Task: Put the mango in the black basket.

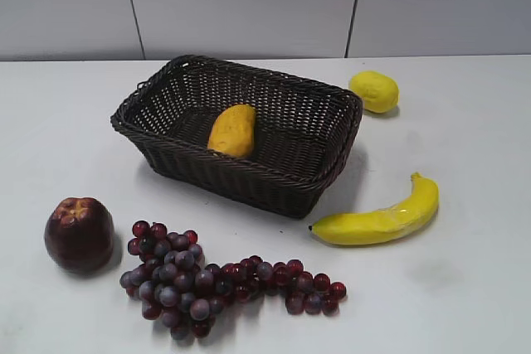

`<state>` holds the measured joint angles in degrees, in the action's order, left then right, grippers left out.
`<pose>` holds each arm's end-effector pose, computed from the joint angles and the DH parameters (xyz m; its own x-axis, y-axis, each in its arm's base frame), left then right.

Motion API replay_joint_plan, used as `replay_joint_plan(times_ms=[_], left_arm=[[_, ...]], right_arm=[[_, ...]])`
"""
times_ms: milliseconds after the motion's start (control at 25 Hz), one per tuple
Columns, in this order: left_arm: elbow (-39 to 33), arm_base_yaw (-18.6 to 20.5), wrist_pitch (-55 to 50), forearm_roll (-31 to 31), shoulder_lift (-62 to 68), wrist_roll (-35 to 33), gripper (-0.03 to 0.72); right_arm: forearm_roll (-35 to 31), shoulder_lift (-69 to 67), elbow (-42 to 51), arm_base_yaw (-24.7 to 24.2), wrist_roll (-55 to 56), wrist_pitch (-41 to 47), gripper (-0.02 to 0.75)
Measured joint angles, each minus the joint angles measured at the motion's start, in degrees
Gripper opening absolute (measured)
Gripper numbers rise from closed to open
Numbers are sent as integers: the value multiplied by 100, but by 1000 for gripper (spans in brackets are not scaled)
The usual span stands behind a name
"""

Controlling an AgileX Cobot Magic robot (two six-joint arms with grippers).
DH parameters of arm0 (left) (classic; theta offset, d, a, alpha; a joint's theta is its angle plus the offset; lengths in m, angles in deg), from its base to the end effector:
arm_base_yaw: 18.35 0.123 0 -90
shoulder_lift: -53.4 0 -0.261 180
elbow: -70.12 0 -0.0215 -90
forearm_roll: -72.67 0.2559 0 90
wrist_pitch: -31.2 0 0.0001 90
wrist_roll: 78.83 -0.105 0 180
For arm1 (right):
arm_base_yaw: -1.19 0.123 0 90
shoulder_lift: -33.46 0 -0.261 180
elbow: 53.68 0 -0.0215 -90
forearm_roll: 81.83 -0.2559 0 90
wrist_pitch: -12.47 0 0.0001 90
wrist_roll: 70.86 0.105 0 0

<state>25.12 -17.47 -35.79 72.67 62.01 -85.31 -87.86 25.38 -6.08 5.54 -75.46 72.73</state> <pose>0.0255 0.0004 0.2777 -0.5075 0.1051 -0.8552 0.0422 0.9944 0.0971 0.0341 0.0122 0.2761 -0.4295 -0.0606 -0.9011 -0.1695 0.9854 0.0145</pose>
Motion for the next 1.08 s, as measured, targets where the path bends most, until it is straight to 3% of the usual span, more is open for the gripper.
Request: replay_joint_plan(times_ms=[1080], left_arm=[[-222, 4, 662, 0, -44, 80, 494]], right_arm=[[6, 0, 0, 0, 0, 0, 592]])
